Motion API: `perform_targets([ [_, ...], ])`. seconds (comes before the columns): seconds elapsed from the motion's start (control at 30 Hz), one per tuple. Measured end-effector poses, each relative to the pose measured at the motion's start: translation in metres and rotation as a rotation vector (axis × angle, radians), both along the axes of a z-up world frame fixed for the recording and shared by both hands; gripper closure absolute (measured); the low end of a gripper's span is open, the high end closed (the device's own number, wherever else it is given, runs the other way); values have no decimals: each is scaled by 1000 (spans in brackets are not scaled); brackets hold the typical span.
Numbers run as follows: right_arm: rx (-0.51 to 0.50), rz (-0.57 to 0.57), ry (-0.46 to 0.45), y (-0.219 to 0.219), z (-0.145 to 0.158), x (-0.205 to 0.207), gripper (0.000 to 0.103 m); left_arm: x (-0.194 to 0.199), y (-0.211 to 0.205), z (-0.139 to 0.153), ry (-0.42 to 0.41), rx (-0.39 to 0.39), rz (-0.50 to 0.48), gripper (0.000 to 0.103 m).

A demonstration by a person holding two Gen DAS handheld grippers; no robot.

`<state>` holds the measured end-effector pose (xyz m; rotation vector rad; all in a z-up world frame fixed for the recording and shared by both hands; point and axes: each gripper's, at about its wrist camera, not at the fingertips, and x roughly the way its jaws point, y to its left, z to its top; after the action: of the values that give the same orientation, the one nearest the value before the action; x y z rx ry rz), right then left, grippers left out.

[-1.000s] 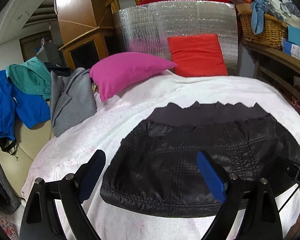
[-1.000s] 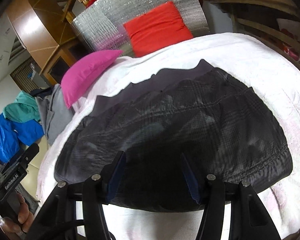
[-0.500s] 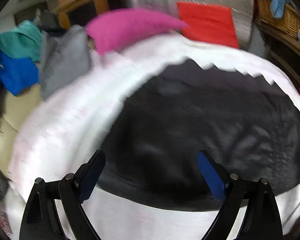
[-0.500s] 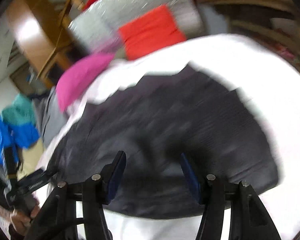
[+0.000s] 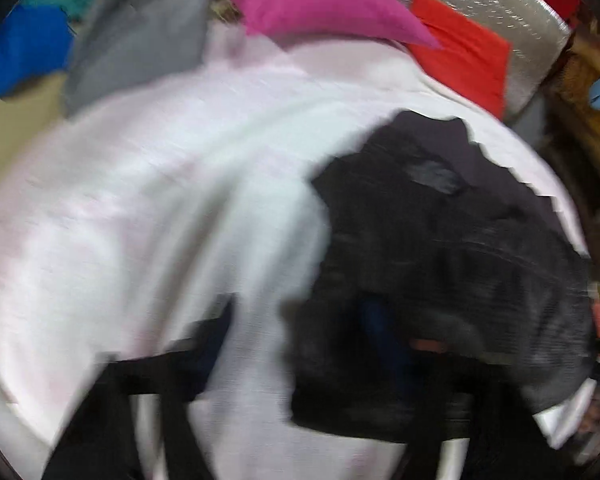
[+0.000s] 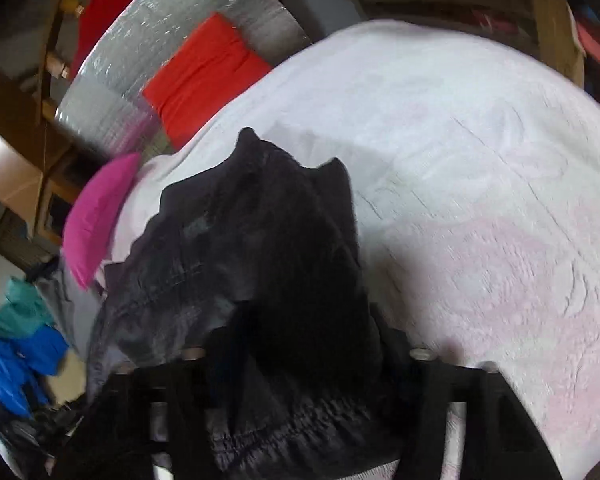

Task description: Fold large clothes

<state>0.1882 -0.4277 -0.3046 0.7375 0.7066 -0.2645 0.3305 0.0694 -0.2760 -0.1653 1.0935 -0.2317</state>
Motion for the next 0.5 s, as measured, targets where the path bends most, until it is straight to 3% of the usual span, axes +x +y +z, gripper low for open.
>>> perform_targets([
  [0.1, -49, -11, -53, -1, 23, -4, 72, 7, -13, 4, -6, 21, -3, 80],
  [0.17, -57, -36, -91, -4, 31, -7, 73, 12, -23, 9, -32, 67, -12, 83],
  [0.23, -55, -45, -67, -3, 24, -5, 74, 18, -27, 4, -15, 91, 8, 84],
  [0.33, -2, -26, 33, -6, -9, 5, 74, 19, -36, -8, 3, 147, -6, 82],
  [0.43, 29, -16, -15, -11, 3, -4, 71, 11, -41, 6, -29, 183, -32, 79],
  [0.47, 38, -9, -34, -15, 10, -5, 69, 12, -39, 12, -31, 173, -41, 72],
  [0.5, 39, -11, -48, -17, 15, -5, 58, 14, -35, 20, -37, 156, -46, 67],
])
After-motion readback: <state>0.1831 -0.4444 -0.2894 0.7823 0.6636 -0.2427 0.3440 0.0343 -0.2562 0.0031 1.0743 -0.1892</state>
